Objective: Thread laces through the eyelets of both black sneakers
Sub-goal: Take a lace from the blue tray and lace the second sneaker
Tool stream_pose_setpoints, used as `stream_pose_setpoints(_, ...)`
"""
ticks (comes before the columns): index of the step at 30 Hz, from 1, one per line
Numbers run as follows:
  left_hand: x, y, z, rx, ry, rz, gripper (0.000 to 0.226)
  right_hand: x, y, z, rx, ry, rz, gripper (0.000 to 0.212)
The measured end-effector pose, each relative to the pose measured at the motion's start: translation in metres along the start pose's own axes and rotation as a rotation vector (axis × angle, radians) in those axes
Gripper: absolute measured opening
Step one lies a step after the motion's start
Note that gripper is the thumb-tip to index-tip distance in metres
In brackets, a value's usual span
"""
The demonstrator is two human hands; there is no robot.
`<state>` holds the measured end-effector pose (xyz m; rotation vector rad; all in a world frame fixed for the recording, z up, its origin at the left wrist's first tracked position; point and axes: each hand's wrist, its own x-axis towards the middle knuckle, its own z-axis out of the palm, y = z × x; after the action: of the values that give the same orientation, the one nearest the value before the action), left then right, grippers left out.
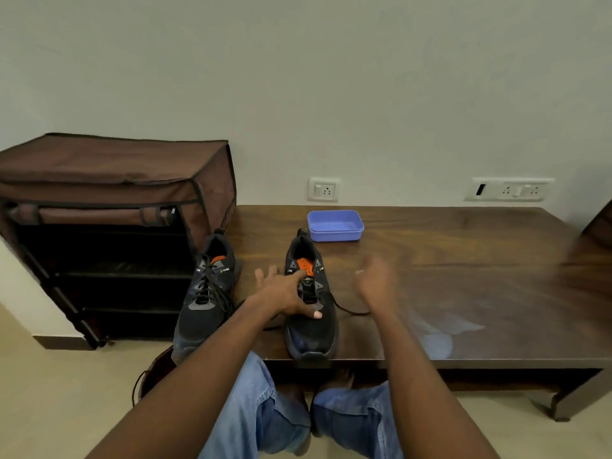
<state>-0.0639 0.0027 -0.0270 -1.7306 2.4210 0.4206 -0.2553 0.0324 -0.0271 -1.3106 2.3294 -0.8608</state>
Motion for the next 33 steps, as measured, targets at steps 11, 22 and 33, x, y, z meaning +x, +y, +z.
stream_pose_setpoints(11, 0.016, -0.017, 0.000, -0.180, -0.057, 0.083, 0.125, 0.020, -0.003, 0.001, -0.075, -0.164, -0.005, 0.020)
stream_pose_setpoints(22, 0.035, -0.026, 0.006, -0.349, -0.050, 0.163, 0.126, 0.031, -0.025, 0.001, -0.255, -0.406, -0.238, 0.030)
stream_pose_setpoints(33, 0.032, -0.030, 0.009, -0.437, -0.057, 0.175, 0.128, 0.060, 0.009, -0.024, -0.412, -0.234, -0.034, 0.029)
